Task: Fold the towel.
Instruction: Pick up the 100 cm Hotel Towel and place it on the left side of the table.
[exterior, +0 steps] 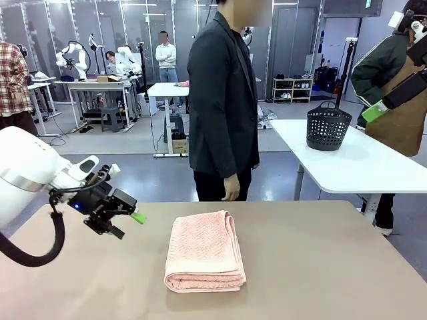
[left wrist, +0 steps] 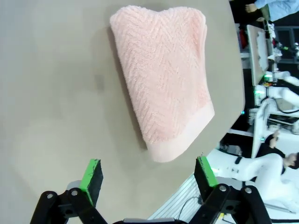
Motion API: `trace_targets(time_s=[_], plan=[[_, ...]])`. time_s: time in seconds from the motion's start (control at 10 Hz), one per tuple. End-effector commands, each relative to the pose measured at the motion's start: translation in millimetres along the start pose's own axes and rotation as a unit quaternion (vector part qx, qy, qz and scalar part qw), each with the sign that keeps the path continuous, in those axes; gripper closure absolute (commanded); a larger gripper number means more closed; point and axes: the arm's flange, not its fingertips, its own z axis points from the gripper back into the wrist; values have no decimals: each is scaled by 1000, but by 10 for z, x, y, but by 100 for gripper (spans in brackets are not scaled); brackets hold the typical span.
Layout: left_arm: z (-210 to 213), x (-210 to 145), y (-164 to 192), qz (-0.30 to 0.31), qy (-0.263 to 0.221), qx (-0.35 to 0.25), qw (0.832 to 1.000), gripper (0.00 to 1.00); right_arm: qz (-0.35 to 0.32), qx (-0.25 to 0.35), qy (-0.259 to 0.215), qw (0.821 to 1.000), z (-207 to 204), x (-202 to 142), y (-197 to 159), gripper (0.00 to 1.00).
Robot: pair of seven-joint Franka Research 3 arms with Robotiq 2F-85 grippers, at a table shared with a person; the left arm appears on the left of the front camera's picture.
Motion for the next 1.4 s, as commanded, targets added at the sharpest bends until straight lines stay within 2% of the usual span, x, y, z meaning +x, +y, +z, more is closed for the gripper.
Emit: trace_targets(time_s=[0.0, 0.1, 0.3, 0.6, 0.8, 1.3], plan=[[-350, 109, 134, -5, -14, -43, 999, 0, 3, 2, 6, 1000, 13, 9, -2, 0], [-460, 101, 203, -2, -20, -43, 999, 0, 3, 2, 6, 1000, 13, 9, -2, 0], [-579, 126, 312, 22, -22, -86, 996, 0, 3, 2, 6, 1000, 13, 9, -2, 0], [-855, 177, 427, 40, -45, -96, 994, 0, 3, 2, 6, 1000, 13, 9, -2, 0], [-1024, 212, 450, 54, -58, -130, 988, 0, 3, 2, 6, 1000, 13, 9, -2, 0], [-1399, 268, 488, 81, -78, -161, 981, 0, 3, 2, 6, 1000, 13, 9, -2, 0]])
